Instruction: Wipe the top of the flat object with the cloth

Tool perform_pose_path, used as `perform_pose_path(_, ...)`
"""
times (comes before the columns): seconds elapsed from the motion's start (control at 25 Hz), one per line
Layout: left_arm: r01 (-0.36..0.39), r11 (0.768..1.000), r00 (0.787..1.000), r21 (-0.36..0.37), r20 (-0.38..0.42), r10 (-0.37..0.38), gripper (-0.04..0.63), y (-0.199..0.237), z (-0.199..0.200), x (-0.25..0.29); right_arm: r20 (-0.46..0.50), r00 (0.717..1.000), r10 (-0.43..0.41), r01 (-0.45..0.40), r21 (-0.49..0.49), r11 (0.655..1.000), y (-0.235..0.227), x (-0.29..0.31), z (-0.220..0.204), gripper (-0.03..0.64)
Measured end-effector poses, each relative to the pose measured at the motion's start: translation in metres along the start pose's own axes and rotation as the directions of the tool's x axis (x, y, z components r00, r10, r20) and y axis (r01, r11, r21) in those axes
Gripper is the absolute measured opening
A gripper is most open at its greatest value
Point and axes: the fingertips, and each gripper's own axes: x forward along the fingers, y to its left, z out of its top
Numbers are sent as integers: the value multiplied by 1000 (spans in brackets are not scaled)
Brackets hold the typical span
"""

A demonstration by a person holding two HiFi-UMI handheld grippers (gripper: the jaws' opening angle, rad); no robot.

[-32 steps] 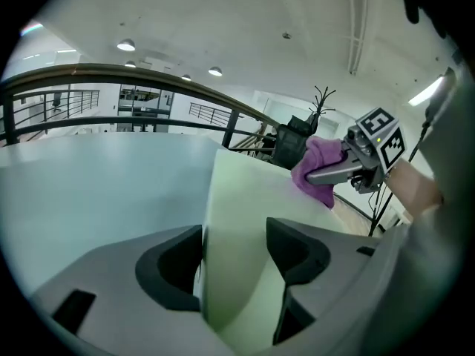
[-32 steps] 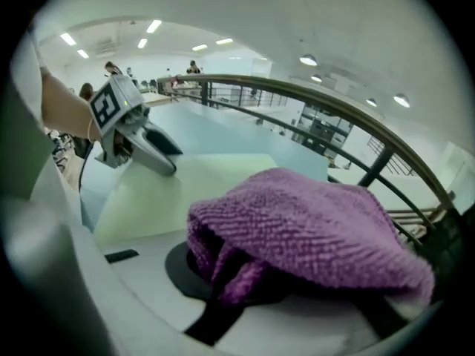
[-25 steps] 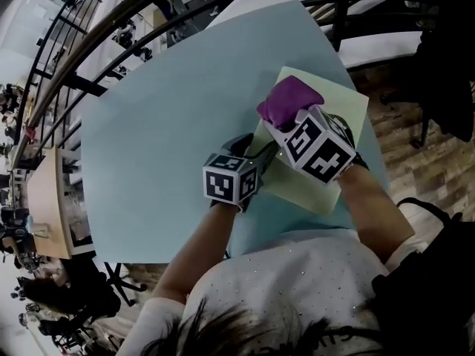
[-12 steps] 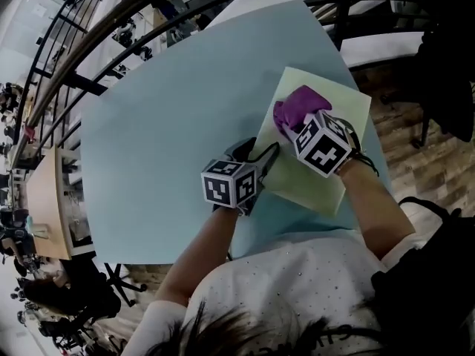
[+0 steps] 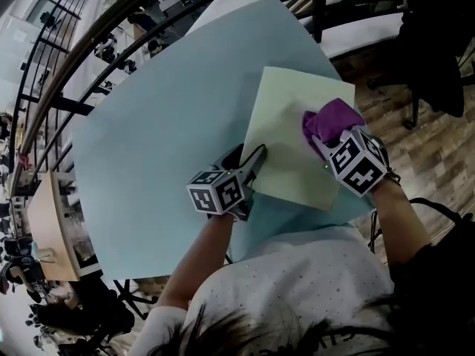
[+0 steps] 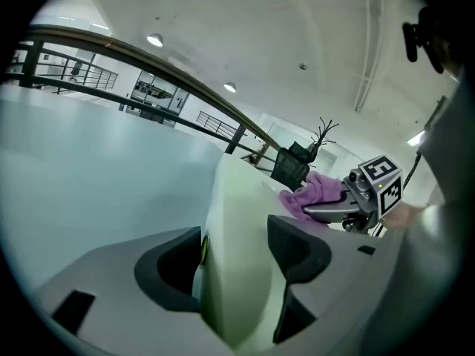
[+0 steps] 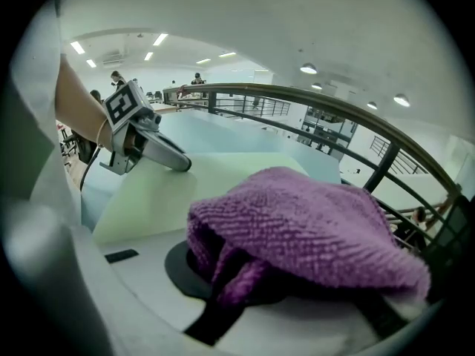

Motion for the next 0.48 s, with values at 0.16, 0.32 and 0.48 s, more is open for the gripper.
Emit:
perform_pose_path(0.16,2,1000,1000,6,16,-2,278,0,1,0,-15,1000,-18,19,85,996,-7,-16,-20,34)
perform_pose_path(0.32,22,1000,1000,14,16,-22,276,-1,0,-2,-73,996,-53,62,118,991,-6,-33,-37,34)
perform_pose_path(0.48,37,999,999,24,21,-38,276,2,0,-4,-137,987,-85,109,173,979,-3,-42,-48,34)
